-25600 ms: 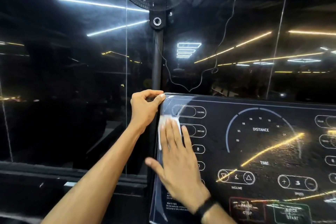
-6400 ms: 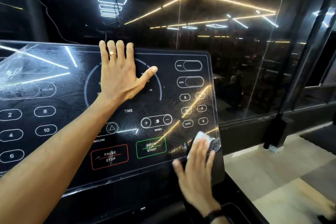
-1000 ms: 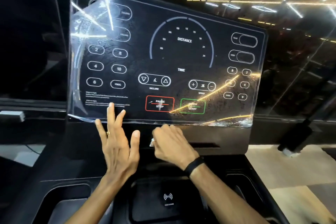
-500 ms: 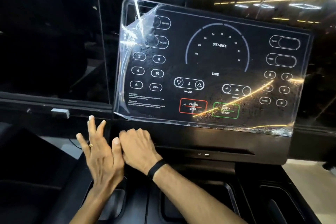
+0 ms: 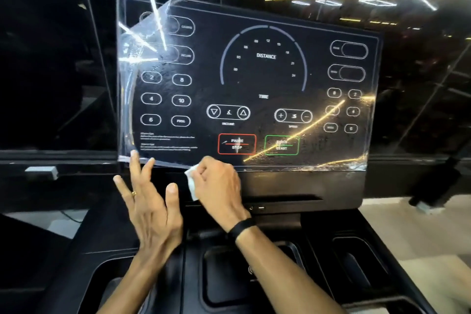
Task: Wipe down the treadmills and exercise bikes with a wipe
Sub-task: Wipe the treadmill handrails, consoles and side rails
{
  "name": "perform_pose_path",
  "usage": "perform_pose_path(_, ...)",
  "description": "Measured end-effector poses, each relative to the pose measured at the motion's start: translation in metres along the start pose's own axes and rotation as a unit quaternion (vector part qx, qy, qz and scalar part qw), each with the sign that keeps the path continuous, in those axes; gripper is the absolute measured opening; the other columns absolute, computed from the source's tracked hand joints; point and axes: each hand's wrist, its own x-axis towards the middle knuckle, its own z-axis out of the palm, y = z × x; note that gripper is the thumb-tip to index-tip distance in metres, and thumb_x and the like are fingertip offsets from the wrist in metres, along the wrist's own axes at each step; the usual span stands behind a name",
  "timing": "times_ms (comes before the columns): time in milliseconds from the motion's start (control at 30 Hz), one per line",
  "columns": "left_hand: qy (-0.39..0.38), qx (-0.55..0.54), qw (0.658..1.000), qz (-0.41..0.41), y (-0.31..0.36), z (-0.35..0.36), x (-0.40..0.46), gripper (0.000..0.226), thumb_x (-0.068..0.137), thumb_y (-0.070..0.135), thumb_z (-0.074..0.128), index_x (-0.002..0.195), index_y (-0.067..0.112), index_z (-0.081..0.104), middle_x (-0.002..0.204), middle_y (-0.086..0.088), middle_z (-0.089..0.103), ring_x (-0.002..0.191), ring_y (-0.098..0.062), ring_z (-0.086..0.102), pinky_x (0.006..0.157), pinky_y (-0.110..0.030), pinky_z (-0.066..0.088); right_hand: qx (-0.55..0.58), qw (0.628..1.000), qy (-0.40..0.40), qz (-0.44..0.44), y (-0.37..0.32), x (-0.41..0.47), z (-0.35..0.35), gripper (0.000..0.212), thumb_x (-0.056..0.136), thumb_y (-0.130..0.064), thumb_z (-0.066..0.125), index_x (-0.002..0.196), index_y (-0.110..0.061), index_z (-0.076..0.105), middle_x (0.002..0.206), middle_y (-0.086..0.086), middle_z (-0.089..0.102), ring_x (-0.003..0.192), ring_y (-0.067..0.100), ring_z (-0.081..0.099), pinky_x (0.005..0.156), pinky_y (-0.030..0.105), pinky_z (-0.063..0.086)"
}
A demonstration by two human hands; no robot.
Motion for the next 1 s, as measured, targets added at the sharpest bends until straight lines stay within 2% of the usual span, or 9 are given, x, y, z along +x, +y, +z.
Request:
perform_pose_path(100,-0.014,-0.016,1.000,0.022,0.018,0.019,-0.003,0.067,0.096,0.032,0.038,0.144,-0.014,0.030,0.162,-0.018,0.021,0.144,0.012,0.015,0.123,-0.050,-0.006,0.010,0.997,0.043,0.068,0.047,-0.004,-0.031,0.019,0.087,-0.031,0.068,0.073,-0.019,0.062,0.074,-0.001,0.070,0.079,0.030,0.065,0.069,0.037,0.049)
perform_pose_path(167,-0.025,-0.034,0.999,0.021,0.031,0.032,-0.007,0.068,0.095,0.032,0.040,0.144,-0.013,0.029,0.162,-0.018,0.021,0.143,0.013,0.017,0.123,-0.050,-0.006,0.018,0.990,0.071,0.118,0.083,-0.007,-0.053,0.025,0.085,-0.026,0.072,0.066,-0.025,0.055,0.059,-0.011,0.059,0.069,0.022,0.063,0.066,0.034,0.049)
perform_pose_path(233,-0.038,-0.049,0.998,0.026,0.041,0.044,-0.011,0.064,0.095,0.032,0.042,0.143,-0.009,0.033,0.162,-0.017,0.021,0.146,0.002,0.022,0.123,-0.050,-0.005,0.019,0.984,0.105,0.146,0.119,-0.009,-0.076,0.027,0.082,-0.021,0.074,0.063,-0.025,0.056,0.054,-0.012,0.055,0.061,0.017,0.059,0.064,0.032,0.049)
perform_pose_path(300,-0.062,-0.059,0.995,0.046,0.053,0.057,-0.017,0.059,0.095,0.032,0.045,0.141,-0.005,0.038,0.163,-0.016,0.021,0.149,-0.016,0.026,0.123,-0.050,-0.003,0.012,0.976,0.134,0.170,0.152,-0.013,-0.099,0.022,0.081,-0.019,0.077,0.066,-0.020,0.061,0.055,-0.008,0.059,0.058,0.014,0.058,0.061,0.026,0.046)
perform_pose_path(367,-0.095,-0.054,0.991,0.072,0.063,0.071,-0.022,0.055,0.094,0.030,0.051,0.137,-0.002,0.045,0.163,-0.015,0.019,0.151,-0.022,0.022,0.123,-0.050,-0.003,0.017,0.967,0.160,0.197,0.181,-0.016,-0.119,0.021,0.081,-0.018,0.077,0.067,-0.019,0.062,0.056,-0.008,0.061,0.054,0.006,0.056,0.058,0.016,0.041)
perform_pose_path(500,-0.157,-0.003,0.979,0.132,0.082,0.095,-0.030,0.049,0.090,0.028,0.057,0.131,0.001,0.054,0.164,-0.014,0.016,0.153,-0.026,0.015,0.123,-0.052,-0.001,0.031,0.950,0.203,0.237,0.228,-0.026,-0.153,0.021,0.084,-0.016,0.075,0.069,-0.018,0.060,0.055,-0.010,0.055,0.053,0.001,0.051,0.063,0.024,0.041)
perform_pose_path(667,-0.183,0.025,0.970,0.161,0.093,0.111,-0.037,0.051,0.088,0.031,0.053,0.130,0.002,0.056,0.163,-0.017,0.018,0.153,-0.028,0.014,0.124,-0.050,0.001,0.062,0.935,0.241,0.253,0.274,-0.043,-0.177,0.012,0.087,-0.013,0.074,0.081,-0.012,0.063,0.069,-0.006,0.057,0.059,0.002,0.049,0.065,0.023,0.046)
perform_pose_path(800,-0.183,0.035,0.970,0.159,0.090,0.113,-0.043,0.051,0.087,0.029,0.056,0.131,0.002,0.055,0.163,-0.017,0.018,0.152,-0.030,0.015,0.124,-0.051,0.002,0.100,0.919,0.285,0.254,0.277,-0.055,-0.163,0.010,0.089,-0.009,0.073,0.085,-0.010,0.063,0.074,-0.004,0.059,0.064,0.002,0.052,0.064,0.012,0.045)
perform_pose_path(1000,-0.179,0.061,0.970,0.155,0.077,0.104,-0.045,0.058,0.089,0.029,0.056,0.138,-0.001,0.050,0.163,-0.019,0.016,0.153,-0.030,0.014,0.123,-0.053,0.004,0.099,0.900,0.316,0.285,0.251,-0.076,-0.113,0.011,0.086,-0.008,0.074,0.082,-0.014,0.065,0.072,-0.006,0.065,0.063,0.010,0.060,0.069,0.011,0.047)
